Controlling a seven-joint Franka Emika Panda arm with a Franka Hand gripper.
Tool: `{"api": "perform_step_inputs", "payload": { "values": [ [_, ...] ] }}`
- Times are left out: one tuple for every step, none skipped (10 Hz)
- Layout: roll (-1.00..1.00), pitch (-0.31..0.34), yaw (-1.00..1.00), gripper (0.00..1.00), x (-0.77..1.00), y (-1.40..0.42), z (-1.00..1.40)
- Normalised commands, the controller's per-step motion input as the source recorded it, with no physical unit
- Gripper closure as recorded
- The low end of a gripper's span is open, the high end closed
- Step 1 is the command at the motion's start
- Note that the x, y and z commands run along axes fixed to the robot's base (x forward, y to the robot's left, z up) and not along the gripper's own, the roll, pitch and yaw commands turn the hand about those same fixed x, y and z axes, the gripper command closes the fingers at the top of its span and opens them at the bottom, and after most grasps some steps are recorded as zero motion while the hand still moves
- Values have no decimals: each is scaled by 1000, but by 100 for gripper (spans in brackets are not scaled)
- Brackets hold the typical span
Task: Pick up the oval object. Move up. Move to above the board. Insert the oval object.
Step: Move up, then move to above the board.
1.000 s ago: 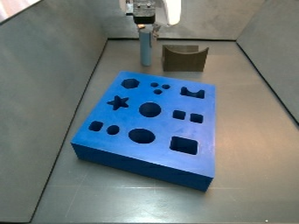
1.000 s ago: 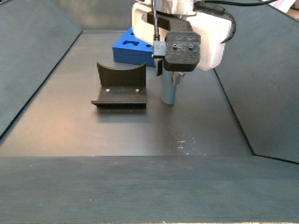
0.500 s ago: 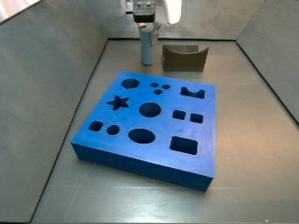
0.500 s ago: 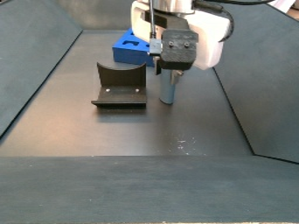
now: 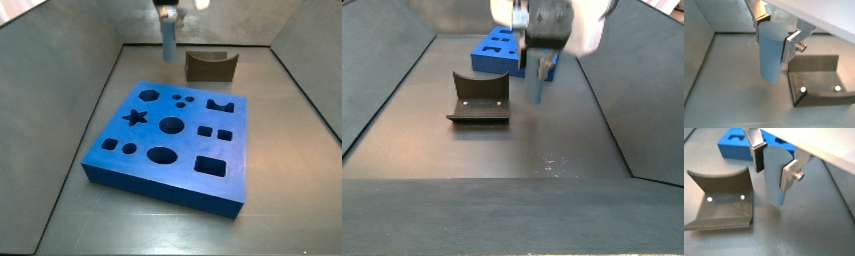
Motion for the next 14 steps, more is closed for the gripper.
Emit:
{"api": "perform_step_inputs", "payload": {
  "values": [
    [-12,44,7,100,-19,8,169],
    [-87,112,-151,100,83,63,1000],
    [-90,128,-150,100,78,62,1000],
    [-92,131,-126,100,71,61,1000],
    [-92,118,-95,100,70,59,1000],
    [-92,101,-69,100,66,59,1000],
    [-91,89,-57,100,64,60,1000],
    [-92,85,-52,100,61,60,1000],
    [-94,85,-47,100,59,61,1000],
    [-95,85,-44,100,59,61,1000],
    [-96,81,-42,100,54,62,1000],
    [-97,83,-43,100,49,62,993],
    [-98,82,-44,100,39,53,819],
    [-99,82,-45,100,25,39,591]
  ]
}}
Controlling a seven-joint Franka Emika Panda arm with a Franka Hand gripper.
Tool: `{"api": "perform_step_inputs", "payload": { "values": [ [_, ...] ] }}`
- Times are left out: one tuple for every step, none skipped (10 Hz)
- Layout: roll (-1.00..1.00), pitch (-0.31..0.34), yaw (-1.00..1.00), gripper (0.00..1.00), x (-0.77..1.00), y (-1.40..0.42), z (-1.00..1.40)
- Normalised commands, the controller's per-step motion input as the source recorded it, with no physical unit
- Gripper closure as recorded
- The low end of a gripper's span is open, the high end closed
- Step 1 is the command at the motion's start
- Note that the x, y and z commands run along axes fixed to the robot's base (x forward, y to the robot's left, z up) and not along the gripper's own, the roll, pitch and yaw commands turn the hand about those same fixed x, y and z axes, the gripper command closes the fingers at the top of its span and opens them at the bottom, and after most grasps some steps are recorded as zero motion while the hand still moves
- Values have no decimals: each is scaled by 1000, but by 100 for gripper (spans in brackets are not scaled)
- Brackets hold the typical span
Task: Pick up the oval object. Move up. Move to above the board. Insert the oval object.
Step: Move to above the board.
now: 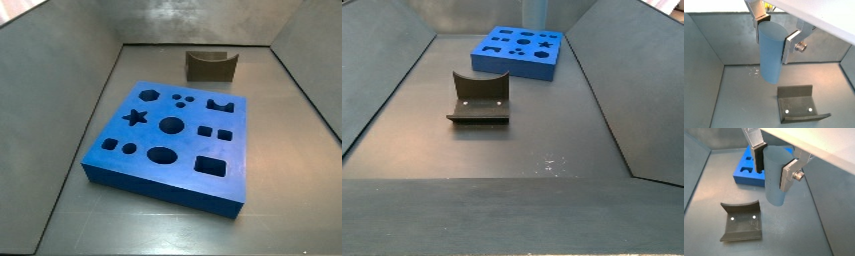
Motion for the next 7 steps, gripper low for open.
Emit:
{"api": "perform_step_inputs", "payload": {
  "values": [
    [-99,80,-45,100,21,34,420],
    [-99,81,-45,100,17,31,250],
    [21,116,1000,100,-79,-1000,112],
    [39,113,1000,100,-78,-1000,102],
    [56,107,1000,100,-83,-1000,109],
    [51,103,1000,100,-85,-1000,107],
    [52,103,1000,100,-82,-1000,108]
  ]
}}
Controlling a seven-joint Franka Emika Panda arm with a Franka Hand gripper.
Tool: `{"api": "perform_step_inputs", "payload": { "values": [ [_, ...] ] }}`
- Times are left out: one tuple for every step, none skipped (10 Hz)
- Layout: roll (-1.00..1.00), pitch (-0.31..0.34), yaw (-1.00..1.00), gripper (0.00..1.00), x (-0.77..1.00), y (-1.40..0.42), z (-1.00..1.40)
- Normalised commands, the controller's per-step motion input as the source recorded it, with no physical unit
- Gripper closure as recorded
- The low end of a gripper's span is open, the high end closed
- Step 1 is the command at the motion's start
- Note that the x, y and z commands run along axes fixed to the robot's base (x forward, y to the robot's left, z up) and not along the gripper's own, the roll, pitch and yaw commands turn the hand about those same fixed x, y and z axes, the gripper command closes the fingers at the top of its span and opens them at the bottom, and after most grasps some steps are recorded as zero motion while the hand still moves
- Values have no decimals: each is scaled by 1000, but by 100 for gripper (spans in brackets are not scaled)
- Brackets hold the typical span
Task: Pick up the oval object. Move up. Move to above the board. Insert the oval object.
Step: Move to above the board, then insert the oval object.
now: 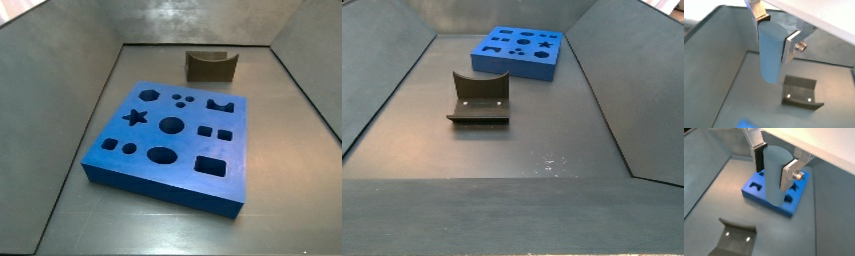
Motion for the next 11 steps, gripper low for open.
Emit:
{"api": "perform_step_inputs", "payload": {
  "values": [
    [54,105,1000,100,-82,-1000,112],
    [54,111,1000,100,-80,-1000,118],
    [56,127,1000,100,-74,-1000,125],
    [65,147,1000,100,-69,-1000,134],
    [63,147,846,100,-61,-1000,136],
    [52,130,517,100,-37,-1000,139],
    [53,129,328,100,-16,-1000,147],
    [46,132,199,100,17,-789,125],
    [42,126,96,100,52,-444,71],
    [46,123,56,100,60,-276,49],
    [0,0,11,100,0,0,0]
  ]
}}
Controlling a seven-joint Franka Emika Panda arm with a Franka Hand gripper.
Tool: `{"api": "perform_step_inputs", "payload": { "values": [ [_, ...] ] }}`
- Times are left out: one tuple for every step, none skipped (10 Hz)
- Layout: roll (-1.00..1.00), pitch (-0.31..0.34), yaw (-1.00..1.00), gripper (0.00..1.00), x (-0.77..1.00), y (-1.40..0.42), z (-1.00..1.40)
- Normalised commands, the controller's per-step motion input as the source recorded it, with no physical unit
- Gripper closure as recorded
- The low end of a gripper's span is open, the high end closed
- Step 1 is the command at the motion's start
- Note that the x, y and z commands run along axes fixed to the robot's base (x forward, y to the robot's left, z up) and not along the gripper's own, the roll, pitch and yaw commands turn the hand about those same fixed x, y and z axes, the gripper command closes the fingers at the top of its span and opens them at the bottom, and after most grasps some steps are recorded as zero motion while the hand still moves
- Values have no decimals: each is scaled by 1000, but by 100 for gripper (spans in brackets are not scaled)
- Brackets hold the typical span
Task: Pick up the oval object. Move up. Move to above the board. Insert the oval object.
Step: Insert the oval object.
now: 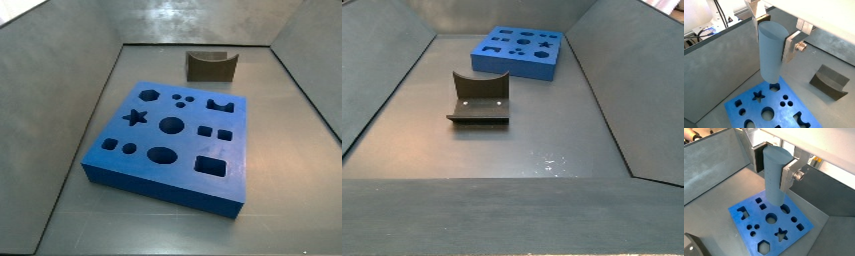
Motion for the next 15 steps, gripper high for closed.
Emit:
{"api": "perform_step_inputs", "payload": {
  "values": [
    [0,-10,0,100,0,0,-9],
    [0,0,9,100,0,0,0],
    [46,-7,-363,100,260,-323,-197],
    [57,-21,-657,100,274,-371,-291],
    [39,-41,-606,100,320,-403,-369],
    [29,-89,-126,100,283,-409,-580],
    [0,-84,0,100,117,-446,-603],
    [0,-71,86,100,140,-423,-629],
    [0,-73,94,100,120,-429,-569],
    [24,-83,94,100,40,-411,-471],
    [33,-80,80,100,49,-409,-446],
    [36,-89,74,100,46,-400,-451],
    [80,-90,97,100,23,-346,-443],
    [160,-50,203,100,0,-257,-377],
    [181,-57,229,100,0,-197,-423]
  ]
}}
